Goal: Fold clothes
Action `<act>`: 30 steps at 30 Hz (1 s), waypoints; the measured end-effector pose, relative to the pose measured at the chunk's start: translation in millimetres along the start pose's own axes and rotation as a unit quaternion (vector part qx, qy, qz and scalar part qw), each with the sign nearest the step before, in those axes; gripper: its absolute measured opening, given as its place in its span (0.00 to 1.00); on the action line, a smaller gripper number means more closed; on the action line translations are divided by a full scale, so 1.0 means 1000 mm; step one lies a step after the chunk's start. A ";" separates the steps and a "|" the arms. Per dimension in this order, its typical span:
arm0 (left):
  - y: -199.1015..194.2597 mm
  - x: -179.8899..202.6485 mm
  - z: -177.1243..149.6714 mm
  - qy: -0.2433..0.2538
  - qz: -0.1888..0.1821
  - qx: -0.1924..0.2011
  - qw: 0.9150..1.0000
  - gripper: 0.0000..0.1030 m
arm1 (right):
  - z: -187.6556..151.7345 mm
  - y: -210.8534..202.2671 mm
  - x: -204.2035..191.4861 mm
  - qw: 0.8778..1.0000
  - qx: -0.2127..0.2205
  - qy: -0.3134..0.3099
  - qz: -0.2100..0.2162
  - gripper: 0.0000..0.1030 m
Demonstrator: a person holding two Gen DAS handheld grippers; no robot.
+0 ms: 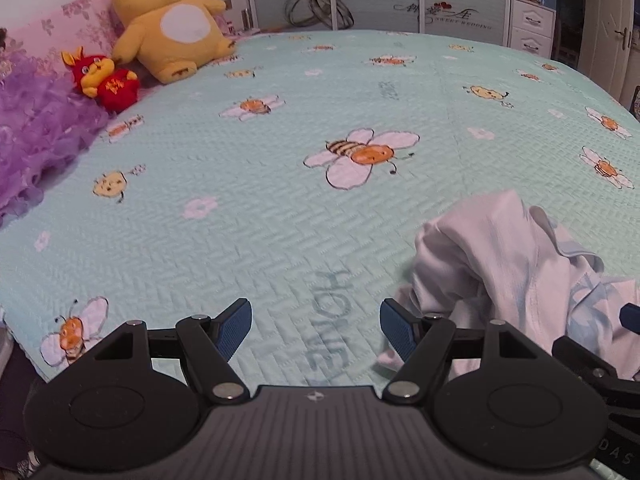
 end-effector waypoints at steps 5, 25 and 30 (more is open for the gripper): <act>-0.003 0.004 0.004 0.006 0.004 0.008 1.000 0.72 | 0.003 -0.003 0.001 1.000 0.009 0.007 0.007 0.73; -0.021 0.115 0.005 0.113 -0.127 0.045 0.984 0.72 | -0.003 -0.019 0.113 0.985 0.035 0.147 -0.077 0.73; -0.018 0.125 0.004 0.130 -0.130 0.047 0.982 0.72 | -0.006 -0.015 0.123 0.984 0.034 0.155 -0.079 0.73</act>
Point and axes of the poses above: each gripper's, at about its wrist camera, not at the fingertips, and y roughly the way its jaws point, x to its right, z to its top, the point moved 6 cm from there along y, roughly the way its jaws point, and after that the axes turned 15 degrees about y, right-handed, at the moved point
